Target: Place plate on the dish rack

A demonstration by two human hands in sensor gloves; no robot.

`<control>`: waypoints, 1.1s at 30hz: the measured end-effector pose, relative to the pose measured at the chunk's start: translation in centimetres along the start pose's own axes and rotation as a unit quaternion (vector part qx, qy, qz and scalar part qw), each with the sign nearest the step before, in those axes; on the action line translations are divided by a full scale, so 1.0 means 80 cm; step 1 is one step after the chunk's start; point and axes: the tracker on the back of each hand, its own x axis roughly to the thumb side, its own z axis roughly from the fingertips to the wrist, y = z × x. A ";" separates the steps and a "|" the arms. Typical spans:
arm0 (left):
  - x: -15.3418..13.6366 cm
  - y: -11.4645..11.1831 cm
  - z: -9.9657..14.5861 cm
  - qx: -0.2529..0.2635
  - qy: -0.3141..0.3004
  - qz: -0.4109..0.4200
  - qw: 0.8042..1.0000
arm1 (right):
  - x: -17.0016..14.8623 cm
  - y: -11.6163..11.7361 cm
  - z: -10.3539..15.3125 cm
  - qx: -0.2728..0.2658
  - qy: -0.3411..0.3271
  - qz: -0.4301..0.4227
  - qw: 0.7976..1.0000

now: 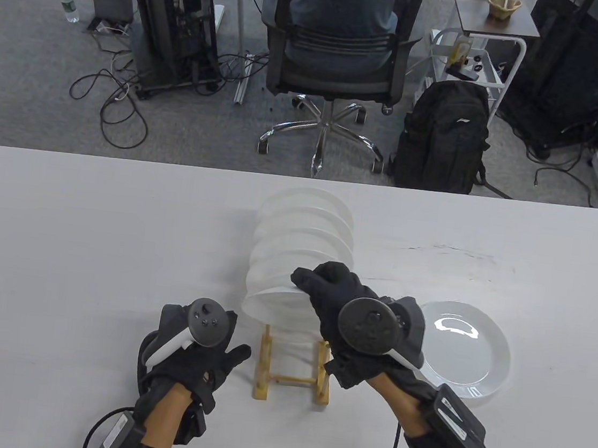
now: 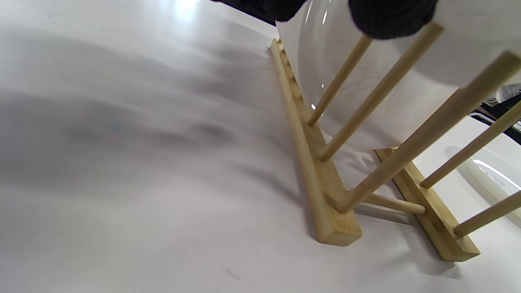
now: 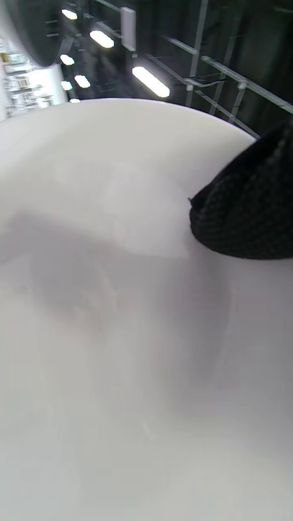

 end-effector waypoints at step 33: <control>-0.004 0.003 0.000 -0.001 0.002 0.003 1.000 | -0.344 -0.007 0.188 0.228 0.525 -0.002 0.820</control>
